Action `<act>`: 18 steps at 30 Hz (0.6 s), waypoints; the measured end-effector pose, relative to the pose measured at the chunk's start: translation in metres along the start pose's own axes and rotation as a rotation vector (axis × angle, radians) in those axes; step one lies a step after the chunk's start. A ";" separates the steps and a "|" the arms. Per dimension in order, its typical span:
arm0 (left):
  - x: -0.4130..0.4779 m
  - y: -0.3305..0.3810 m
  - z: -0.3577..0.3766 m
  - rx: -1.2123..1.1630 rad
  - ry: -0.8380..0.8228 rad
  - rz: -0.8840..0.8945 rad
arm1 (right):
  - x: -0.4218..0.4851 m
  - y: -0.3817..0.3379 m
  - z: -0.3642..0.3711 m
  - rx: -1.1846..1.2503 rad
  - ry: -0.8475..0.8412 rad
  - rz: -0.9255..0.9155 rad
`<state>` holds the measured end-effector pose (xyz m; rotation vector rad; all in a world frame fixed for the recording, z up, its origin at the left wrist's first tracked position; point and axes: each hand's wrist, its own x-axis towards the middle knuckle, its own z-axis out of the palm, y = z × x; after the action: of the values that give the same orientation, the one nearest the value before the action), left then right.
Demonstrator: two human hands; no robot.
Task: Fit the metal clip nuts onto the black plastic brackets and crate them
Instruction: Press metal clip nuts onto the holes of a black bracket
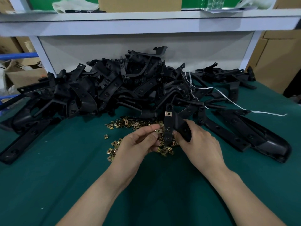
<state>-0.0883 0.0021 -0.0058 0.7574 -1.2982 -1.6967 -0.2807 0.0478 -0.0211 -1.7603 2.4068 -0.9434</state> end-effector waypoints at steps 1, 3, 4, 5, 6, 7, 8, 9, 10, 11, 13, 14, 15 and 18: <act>0.000 0.001 0.000 0.000 0.000 0.002 | 0.000 0.000 0.000 0.000 -0.003 0.000; -0.001 0.001 0.001 -0.004 -0.001 0.003 | -0.001 0.000 -0.001 -0.004 -0.008 -0.001; -0.001 0.002 0.001 -0.007 0.000 0.002 | -0.001 0.000 -0.001 -0.004 -0.011 -0.003; -0.002 0.002 0.002 -0.011 0.000 0.000 | -0.001 -0.001 -0.001 -0.004 -0.012 -0.006; -0.002 0.001 0.002 -0.014 0.002 -0.004 | -0.001 -0.001 -0.001 -0.003 -0.012 -0.009; -0.002 0.001 0.002 -0.017 0.005 -0.008 | -0.001 -0.001 -0.002 -0.003 -0.013 -0.012; -0.002 0.001 0.003 -0.018 0.008 -0.012 | -0.001 -0.002 -0.002 -0.003 -0.015 -0.014; -0.002 0.001 0.003 -0.019 0.010 -0.014 | -0.001 -0.001 -0.001 -0.002 -0.016 -0.017; -0.002 0.001 0.003 -0.016 0.010 -0.015 | -0.001 -0.001 -0.001 -0.002 -0.015 -0.018; -0.002 0.001 0.003 -0.011 0.008 -0.014 | -0.001 -0.001 -0.001 -0.002 -0.013 -0.018; -0.002 0.001 0.002 0.001 0.003 -0.011 | -0.001 -0.001 -0.001 -0.003 -0.012 -0.019; -0.001 0.001 0.002 0.006 0.000 -0.009 | -0.001 -0.001 -0.001 -0.006 -0.012 -0.020; -0.001 0.001 0.002 0.010 0.000 -0.007 | -0.002 -0.002 0.000 -0.010 -0.012 -0.023; 0.000 -0.001 0.001 -0.009 0.009 -0.016 | -0.002 -0.003 -0.001 -0.022 -0.009 -0.023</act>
<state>-0.0896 0.0031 -0.0062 0.7710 -1.2811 -1.7088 -0.2774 0.0491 -0.0196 -1.7992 2.4066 -0.9127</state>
